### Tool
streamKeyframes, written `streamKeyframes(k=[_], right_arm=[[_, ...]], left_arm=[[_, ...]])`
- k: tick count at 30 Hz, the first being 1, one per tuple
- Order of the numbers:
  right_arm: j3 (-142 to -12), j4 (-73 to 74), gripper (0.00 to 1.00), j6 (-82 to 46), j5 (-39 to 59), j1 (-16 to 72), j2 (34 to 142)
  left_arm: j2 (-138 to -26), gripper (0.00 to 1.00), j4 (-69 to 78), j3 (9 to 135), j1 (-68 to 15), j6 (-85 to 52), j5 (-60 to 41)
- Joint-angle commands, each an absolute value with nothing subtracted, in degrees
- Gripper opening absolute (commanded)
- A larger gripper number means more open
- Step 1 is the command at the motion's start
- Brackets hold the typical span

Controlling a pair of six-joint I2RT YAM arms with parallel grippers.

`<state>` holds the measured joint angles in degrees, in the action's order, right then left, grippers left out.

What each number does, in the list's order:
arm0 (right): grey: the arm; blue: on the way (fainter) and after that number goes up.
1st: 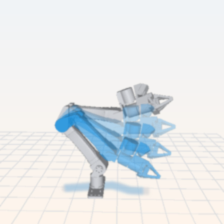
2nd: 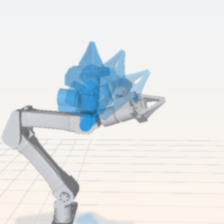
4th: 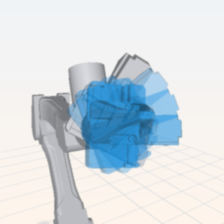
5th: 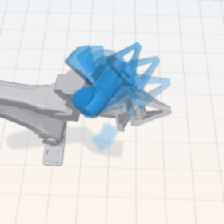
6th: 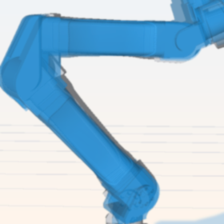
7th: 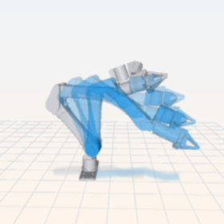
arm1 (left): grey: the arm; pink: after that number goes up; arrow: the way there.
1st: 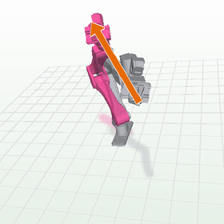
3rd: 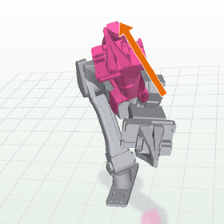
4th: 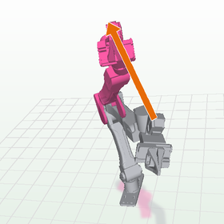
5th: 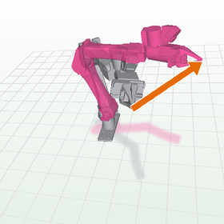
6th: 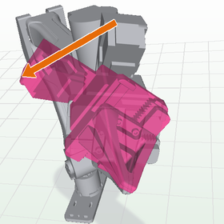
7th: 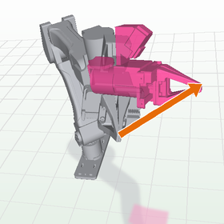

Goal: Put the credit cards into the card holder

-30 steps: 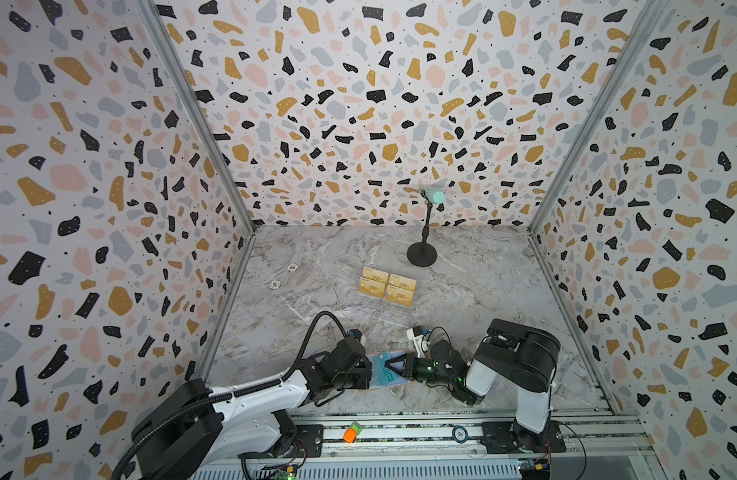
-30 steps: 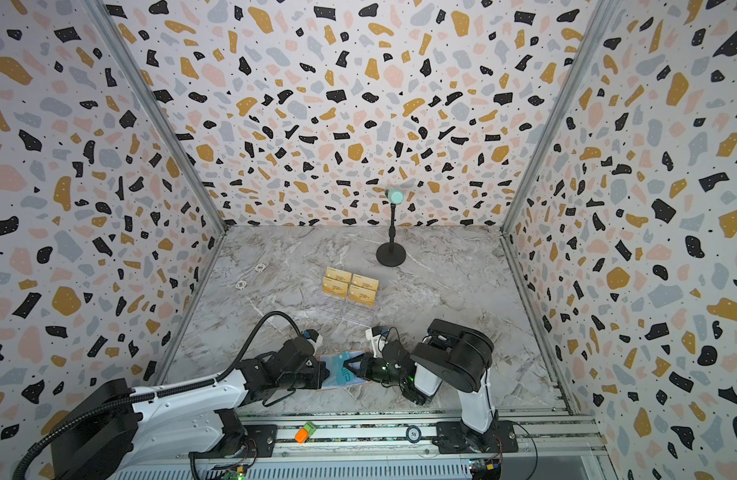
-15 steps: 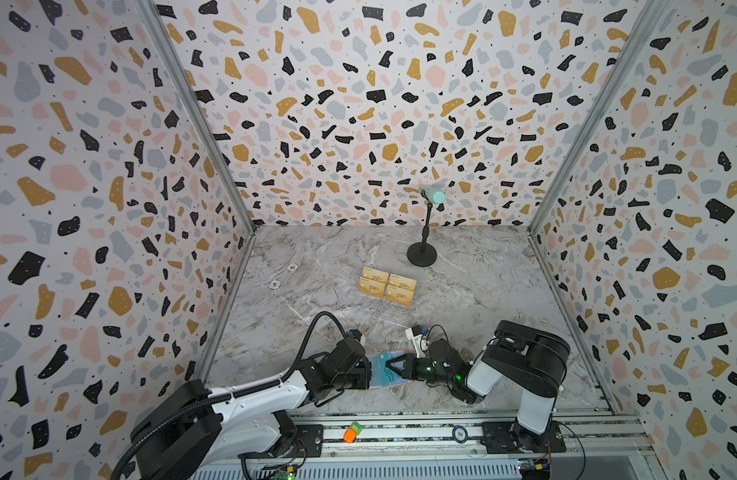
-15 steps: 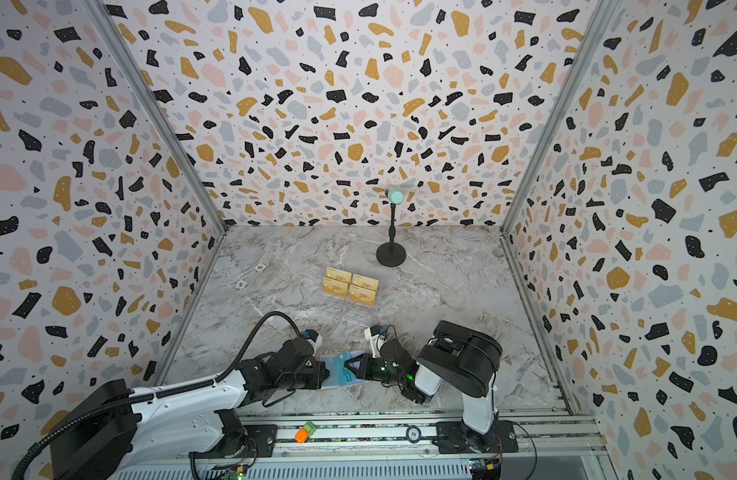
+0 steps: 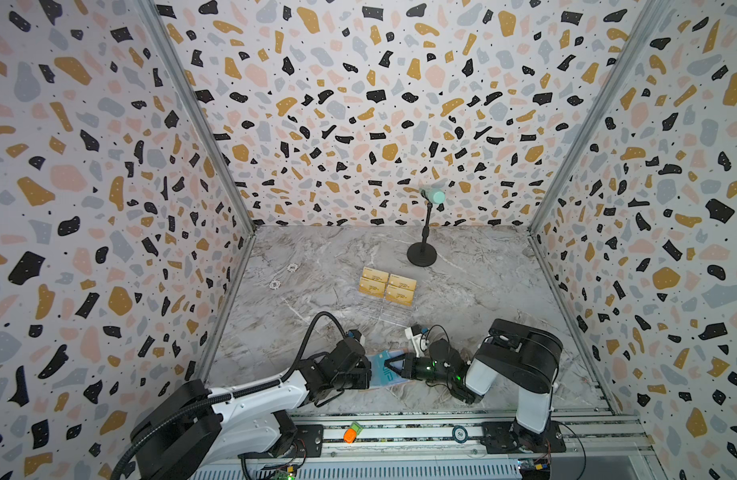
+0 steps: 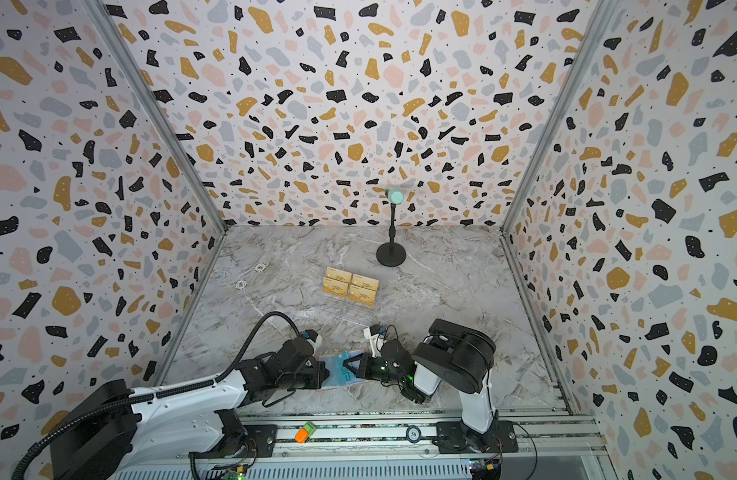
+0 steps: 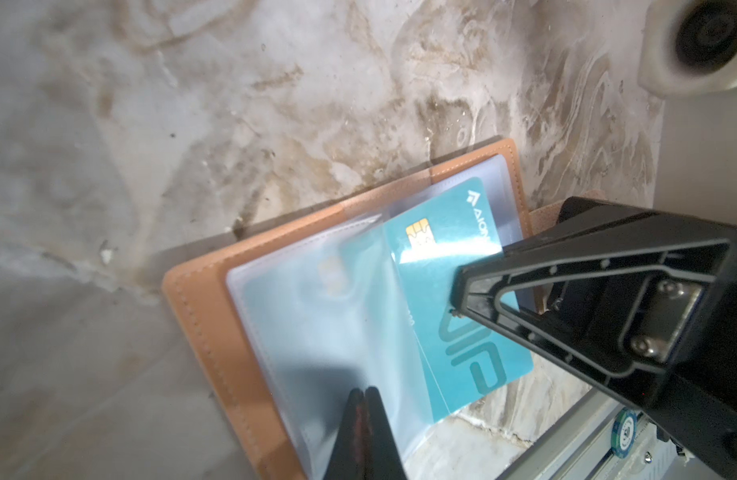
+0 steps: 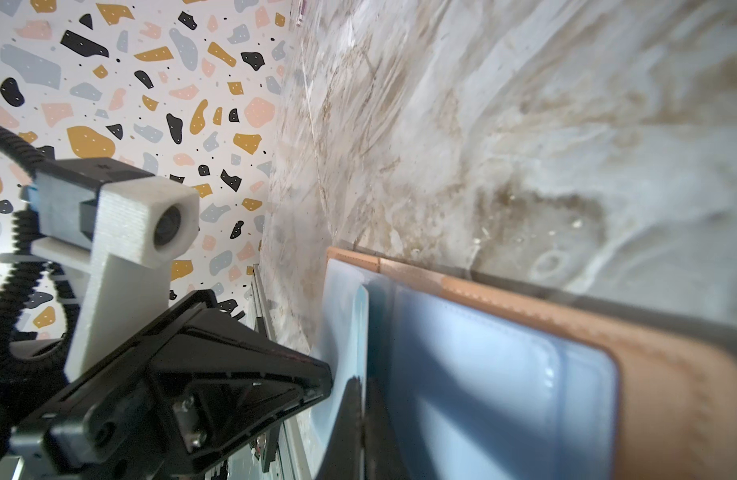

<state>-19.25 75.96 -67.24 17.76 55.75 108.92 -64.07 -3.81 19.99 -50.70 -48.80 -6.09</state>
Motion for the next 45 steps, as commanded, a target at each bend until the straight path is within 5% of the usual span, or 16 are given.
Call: streamKeyframes(k=[1,14,26,35,45], right_arm=[[-19.6,73.6,0.0,-67.4,17.3,56.2,109.6],[-24.9,45.2,0.26,-59.6,13.2,57.1,99.6],[-26.4,38.7,0.29,-59.0,15.0,58.8,98.2],[-30.9,24.0,0.44,-55.3,10.6,61.2,94.3],[-30.8,18.2,0.49,-52.1,6.2,61.7,89.3]], left_arm=[[-63.5,0.0,-5.3,18.8,-51.0,-49.1,-5.5],[-62.7,0.0,-5.6,19.8,-51.0,-49.2,-5.1],[-60.2,0.0,-7.0,20.0,-51.0,-50.3,-3.3],[-57.9,0.09,-7.9,20.8,-50.9,-53.4,-1.4],[-57.1,0.27,-11.2,21.3,-49.5,-54.5,1.9]])
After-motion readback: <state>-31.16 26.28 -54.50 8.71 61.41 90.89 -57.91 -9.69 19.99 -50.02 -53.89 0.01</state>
